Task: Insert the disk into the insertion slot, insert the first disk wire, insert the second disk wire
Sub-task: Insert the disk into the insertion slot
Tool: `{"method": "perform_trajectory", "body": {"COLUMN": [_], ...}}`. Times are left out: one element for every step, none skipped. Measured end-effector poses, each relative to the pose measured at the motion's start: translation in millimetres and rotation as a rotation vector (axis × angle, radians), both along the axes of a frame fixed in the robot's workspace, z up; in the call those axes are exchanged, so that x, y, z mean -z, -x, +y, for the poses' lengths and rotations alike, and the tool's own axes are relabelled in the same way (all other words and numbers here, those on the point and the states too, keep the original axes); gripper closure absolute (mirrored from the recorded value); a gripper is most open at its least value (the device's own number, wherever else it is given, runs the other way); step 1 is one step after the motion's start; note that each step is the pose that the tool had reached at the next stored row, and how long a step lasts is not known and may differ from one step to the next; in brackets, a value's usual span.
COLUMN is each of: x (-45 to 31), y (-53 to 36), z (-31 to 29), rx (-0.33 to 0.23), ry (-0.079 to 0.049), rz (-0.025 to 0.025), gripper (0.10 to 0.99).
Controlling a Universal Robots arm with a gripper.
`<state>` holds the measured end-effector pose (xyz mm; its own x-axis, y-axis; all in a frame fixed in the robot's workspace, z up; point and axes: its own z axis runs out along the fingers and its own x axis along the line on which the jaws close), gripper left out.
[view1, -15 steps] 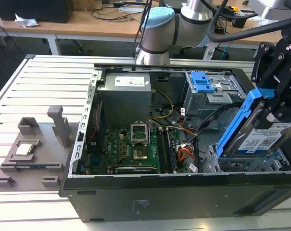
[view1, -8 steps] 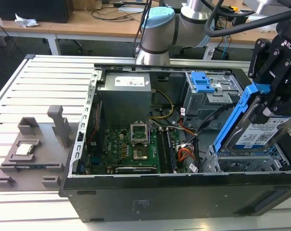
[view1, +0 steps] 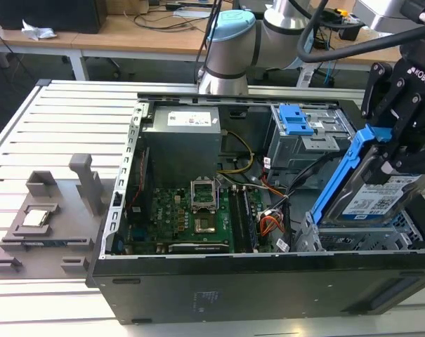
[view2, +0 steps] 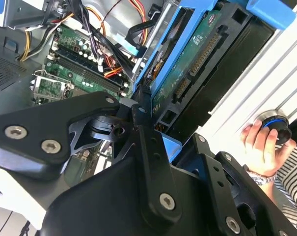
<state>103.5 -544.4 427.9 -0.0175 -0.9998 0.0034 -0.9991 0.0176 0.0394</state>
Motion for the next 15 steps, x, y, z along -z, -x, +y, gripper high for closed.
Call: {"method": "perform_trajectory", "body": {"x": [2.0,4.1,5.2,5.8,7.2,8.1,8.9,10.7,12.7,13.9,14.9,15.7,16.6,17.8,18.8], "y": [0.0,0.0,0.0,0.0,0.0,0.0,0.0,0.0,0.0,0.0,0.0,0.0,0.0,0.0,0.0], "z": [-0.1,-0.1,-0.1,-0.1,-0.1,-0.1,-0.1,-0.1,-0.1,-0.1,-0.1,-0.1,-0.1,-0.1,-0.1], "rx": [0.0,0.0,0.0,0.0,0.0,0.0,0.0,0.0,0.0,0.0,0.0,0.0,0.0,0.0,0.0], "ry": [0.0,0.0,0.0,0.0,0.0,0.0,0.0,0.0,0.0,0.0,0.0,0.0,0.0,0.0,0.0], "rz": [0.0,-0.0001,0.0,0.0,0.0,0.0,-0.0001,0.0,0.0,0.0,-0.0001,-0.0001,0.0,0.0,-0.0001], "gripper": [0.722,0.722,0.722,0.722,0.722,0.722,0.722,0.722,0.722,0.722,0.722,0.722,0.722,0.722,0.722]}}
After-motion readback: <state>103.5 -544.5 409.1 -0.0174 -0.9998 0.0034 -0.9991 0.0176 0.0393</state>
